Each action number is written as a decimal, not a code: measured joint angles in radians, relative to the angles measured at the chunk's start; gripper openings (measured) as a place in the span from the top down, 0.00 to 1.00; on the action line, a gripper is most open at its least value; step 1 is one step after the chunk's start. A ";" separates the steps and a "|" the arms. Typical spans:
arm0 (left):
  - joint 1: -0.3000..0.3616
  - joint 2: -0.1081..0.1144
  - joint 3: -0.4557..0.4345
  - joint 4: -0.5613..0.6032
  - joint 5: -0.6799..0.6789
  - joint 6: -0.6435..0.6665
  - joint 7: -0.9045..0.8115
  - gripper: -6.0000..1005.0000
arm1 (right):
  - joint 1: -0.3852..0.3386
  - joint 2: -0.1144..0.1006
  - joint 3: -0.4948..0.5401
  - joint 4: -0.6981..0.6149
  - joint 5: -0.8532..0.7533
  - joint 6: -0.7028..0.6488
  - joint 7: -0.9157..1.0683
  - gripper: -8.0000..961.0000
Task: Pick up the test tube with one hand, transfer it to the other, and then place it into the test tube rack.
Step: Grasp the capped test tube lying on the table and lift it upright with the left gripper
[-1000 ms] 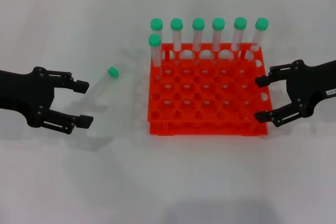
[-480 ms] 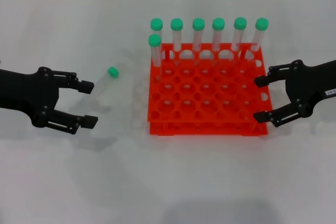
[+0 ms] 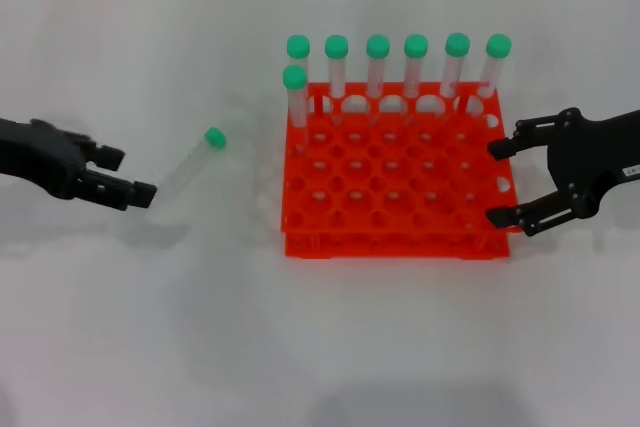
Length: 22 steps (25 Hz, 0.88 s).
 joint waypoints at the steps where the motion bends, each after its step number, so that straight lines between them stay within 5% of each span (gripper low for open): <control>1: -0.005 -0.007 0.001 0.018 0.031 -0.007 -0.035 0.14 | 0.002 0.000 0.000 0.000 0.000 0.000 -0.002 0.10; 11: -0.109 -0.076 0.023 0.046 0.328 -0.128 -0.276 0.14 | 0.006 0.004 0.000 0.000 0.000 0.004 -0.017 0.10; 22: -0.172 -0.098 0.174 -0.066 0.378 -0.250 -0.361 0.15 | 0.007 0.010 0.000 0.001 0.000 0.012 -0.028 0.10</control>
